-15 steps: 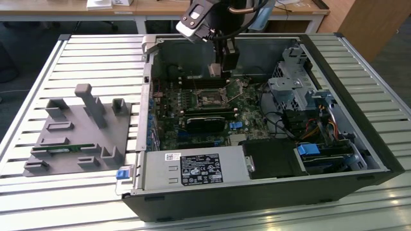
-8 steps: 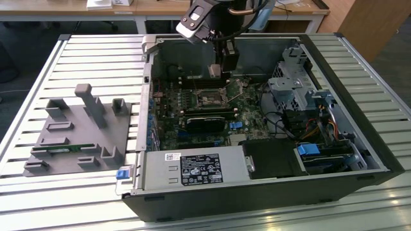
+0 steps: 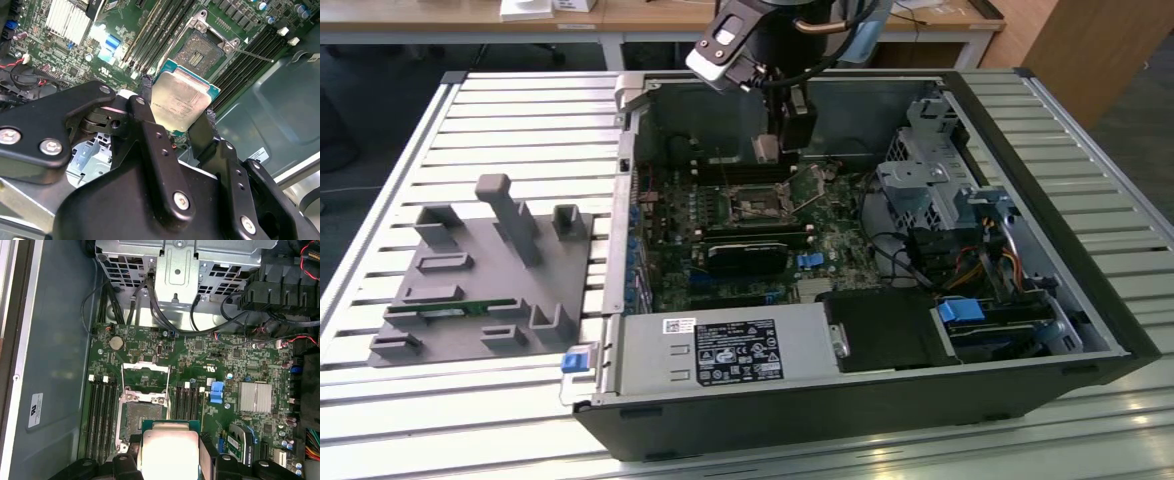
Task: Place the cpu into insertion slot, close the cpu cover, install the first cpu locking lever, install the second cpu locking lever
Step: 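Place the cpu into insertion slot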
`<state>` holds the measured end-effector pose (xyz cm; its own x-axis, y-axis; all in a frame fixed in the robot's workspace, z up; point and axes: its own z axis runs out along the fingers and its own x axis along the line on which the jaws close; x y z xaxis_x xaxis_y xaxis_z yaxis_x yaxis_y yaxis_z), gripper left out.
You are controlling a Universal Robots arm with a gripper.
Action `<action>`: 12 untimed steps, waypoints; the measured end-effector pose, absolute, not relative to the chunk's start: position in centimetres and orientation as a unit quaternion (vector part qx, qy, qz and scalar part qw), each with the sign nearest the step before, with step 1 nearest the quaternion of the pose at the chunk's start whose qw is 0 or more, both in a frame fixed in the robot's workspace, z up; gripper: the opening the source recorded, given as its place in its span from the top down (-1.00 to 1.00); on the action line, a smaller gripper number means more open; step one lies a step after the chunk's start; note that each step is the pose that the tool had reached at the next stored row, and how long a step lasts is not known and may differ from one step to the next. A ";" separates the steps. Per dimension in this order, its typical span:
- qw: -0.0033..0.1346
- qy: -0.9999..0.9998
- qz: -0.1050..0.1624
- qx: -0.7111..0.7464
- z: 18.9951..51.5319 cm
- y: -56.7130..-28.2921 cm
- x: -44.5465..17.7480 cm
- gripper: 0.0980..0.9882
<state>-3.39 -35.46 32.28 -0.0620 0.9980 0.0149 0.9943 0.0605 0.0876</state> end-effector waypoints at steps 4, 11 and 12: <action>0.025 0.728 0.037 0.684 32.2 -35.5 -3.4 0.00; 0.025 0.728 0.037 0.684 32.0 -35.5 -3.4 0.00; 0.025 0.728 0.037 0.684 32.0 -35.5 -3.4 0.00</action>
<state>-3.39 -35.46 31.97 -0.0620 0.9980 0.0151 0.9943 0.0605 0.0877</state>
